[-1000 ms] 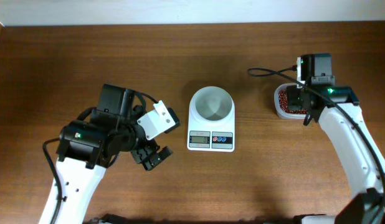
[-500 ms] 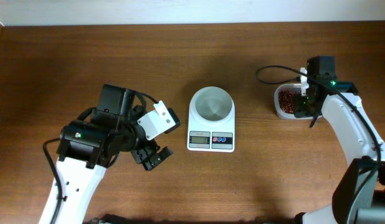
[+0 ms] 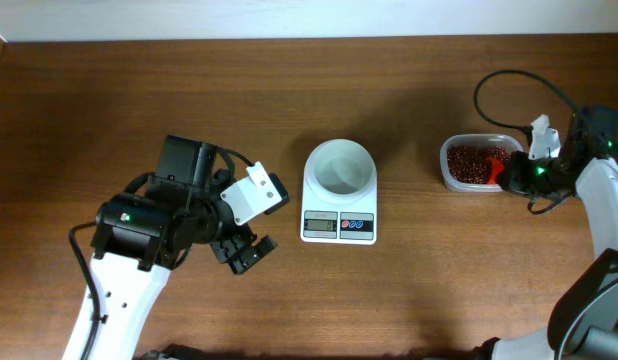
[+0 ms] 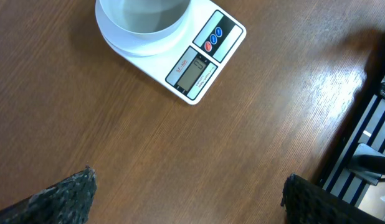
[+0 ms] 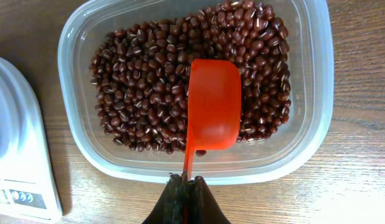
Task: Scoop and weigh 50g on scale
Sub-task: 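Dip the scoop into the red beans with the right gripper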
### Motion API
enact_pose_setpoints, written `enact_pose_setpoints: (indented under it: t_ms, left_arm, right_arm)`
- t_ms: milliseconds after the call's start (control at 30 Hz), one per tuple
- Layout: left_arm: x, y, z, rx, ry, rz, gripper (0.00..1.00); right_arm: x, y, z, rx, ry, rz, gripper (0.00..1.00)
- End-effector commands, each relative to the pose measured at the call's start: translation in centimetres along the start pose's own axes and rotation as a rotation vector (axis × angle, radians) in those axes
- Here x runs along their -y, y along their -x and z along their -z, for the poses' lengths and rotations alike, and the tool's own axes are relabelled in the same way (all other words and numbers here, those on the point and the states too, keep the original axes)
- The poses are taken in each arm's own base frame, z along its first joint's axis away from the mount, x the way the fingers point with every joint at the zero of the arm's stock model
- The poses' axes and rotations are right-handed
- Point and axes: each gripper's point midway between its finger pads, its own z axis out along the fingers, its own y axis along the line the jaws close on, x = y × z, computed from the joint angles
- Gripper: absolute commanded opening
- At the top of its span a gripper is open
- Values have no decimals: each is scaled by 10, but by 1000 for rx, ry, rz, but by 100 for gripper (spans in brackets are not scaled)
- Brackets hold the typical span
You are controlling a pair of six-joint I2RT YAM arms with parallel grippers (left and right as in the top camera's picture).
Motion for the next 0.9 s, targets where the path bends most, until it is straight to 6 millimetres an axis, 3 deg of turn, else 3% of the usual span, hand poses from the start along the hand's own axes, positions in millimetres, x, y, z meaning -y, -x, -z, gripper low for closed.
enact_pose_setpoints:
  t_ms: [0,100,233,400,600,867]
  left_arm:
    - [-1,6,5,25,6,-19,99]
    - [-1,6,5,25,6,-19,99]
    - [-1,6,5,25,6,-19,99]
    - [-1,6,5,25,6,-19,99]
    - [-1,6,5,25,6,-19,99]
    - [-1,6,5,25,6,-19,99]
  right_arm:
    - [-10,-5,-15,-51,106,-44,4]
    - [0,-16,-42,-128,115,-80,4]
    - [0,-18,-43,-136,134,-95,4]
    - [2,-11,-27,-85,269,-185,4]
    - [-9,-1,2,-4,255,-136,4]
    - [-5,2,17,35,183,-98,4]
